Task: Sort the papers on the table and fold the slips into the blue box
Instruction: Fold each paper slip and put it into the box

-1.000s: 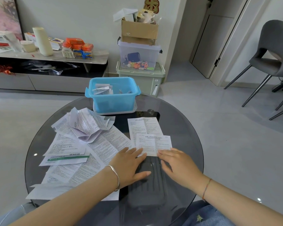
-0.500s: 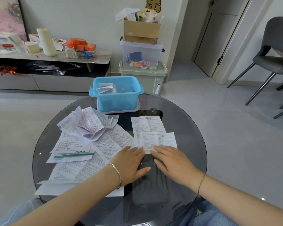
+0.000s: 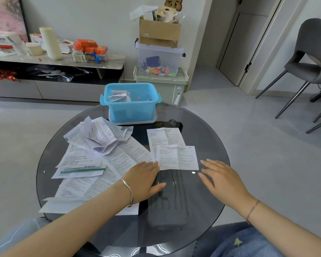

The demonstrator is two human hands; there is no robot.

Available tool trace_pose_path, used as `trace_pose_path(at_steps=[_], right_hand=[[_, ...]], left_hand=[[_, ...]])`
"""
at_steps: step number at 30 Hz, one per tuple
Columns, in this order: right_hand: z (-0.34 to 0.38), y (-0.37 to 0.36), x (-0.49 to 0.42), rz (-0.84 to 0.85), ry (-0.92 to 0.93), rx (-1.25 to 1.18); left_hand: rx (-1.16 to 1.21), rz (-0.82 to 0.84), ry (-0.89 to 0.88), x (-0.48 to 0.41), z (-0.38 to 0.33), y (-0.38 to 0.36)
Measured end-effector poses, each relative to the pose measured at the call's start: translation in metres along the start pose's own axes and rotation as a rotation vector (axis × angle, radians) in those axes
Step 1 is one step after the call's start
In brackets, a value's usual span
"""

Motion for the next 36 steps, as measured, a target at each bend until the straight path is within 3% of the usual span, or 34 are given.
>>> trace_pose_path(at_steps=[3, 6, 10, 16, 20, 22, 25, 27, 29, 32, 36], right_hand=[[0.005, 0.007, -0.014, -0.030, -0.005, -0.025], [0.021, -0.001, -0.030, 0.025, 0.164, -0.048], [0.033, -0.013, -0.047, 0.316, 0.190, -0.120], [0.042, -0.020, -0.055, 0.170, 0.323, 0.058], [0.046, -0.014, -0.058, 0.234, 0.253, 0.092], [0.035, -0.005, -0.059, 0.176, 0.061, -0.088], [0.017, 0.018, -0.058, -0.091, -0.332, -0.628], [0.011, 0.024, -0.055, -0.061, -0.526, -1.098], [0.011, 0.023, -0.052, 0.097, -0.614, -1.435], [0.008, 0.017, -0.044, 0.261, -0.647, -1.569], [0.010, 0.010, -0.038, 0.338, -0.612, -1.491]], left_hand=[[0.018, -0.011, 0.001, 0.000, 0.002, 0.000], [0.047, -0.027, 0.021, -0.002, 0.005, -0.002], [0.065, -0.059, 0.036, -0.008, 0.006, 0.002], [-0.004, -0.030, 0.036, -0.020, 0.008, 0.012], [0.253, -0.133, 0.081, -0.022, 0.012, 0.019], [0.491, -0.306, 0.115, -0.020, 0.017, 0.026], [0.858, -0.416, 0.212, -0.021, 0.022, 0.033], [1.026, -0.353, 0.298, -0.025, 0.020, 0.033], [1.270, -0.278, 0.373, -0.027, 0.016, 0.031], [1.584, -0.195, 0.391, -0.028, 0.010, 0.030], [1.549, -0.249, 0.399, -0.030, 0.006, 0.026]])
Point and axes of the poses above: each hand's wrist, its own x-axis away from the middle knuckle, its own y-axis out of the back of the hand, z = x × y, the point moved 3 cm from there along -x, towards the middle knuckle, and after that the axes turned 6 degrees about x, right-handed, at the moved point
